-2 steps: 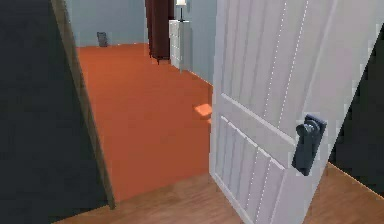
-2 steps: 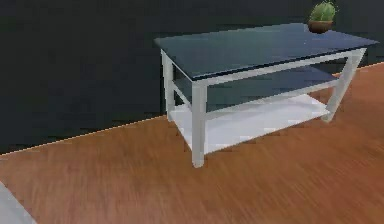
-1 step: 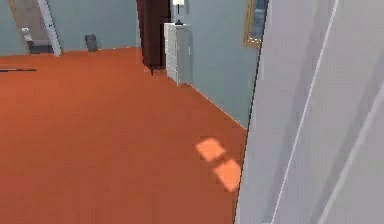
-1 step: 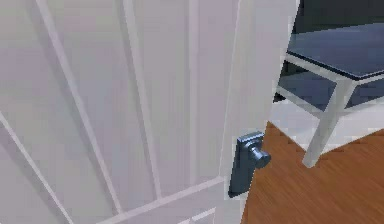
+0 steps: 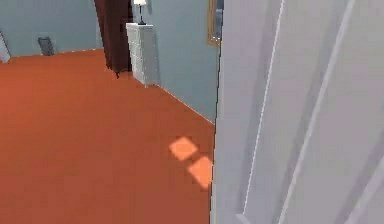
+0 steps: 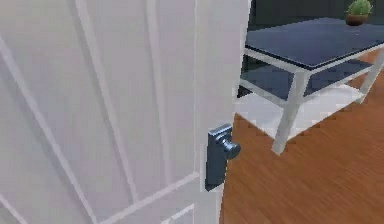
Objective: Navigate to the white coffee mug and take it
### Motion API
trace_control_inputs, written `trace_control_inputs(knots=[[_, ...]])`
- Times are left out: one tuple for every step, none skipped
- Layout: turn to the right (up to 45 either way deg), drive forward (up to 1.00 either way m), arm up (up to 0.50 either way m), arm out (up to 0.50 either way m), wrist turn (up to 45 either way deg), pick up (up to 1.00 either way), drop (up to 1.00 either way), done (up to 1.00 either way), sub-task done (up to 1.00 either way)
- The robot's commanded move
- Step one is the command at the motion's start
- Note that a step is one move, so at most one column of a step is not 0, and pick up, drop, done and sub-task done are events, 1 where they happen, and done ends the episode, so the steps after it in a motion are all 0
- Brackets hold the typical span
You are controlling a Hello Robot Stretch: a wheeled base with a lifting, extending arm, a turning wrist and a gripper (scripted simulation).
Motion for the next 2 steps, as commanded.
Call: trace_control_inputs(knots=[[0.0,0.05,0.0,0.0,0.0,0.0,0.0,0.0,0.0],[-45.0,0.0,0.0,0.0,0.0,0.0,0.0,0.0,0.0]])
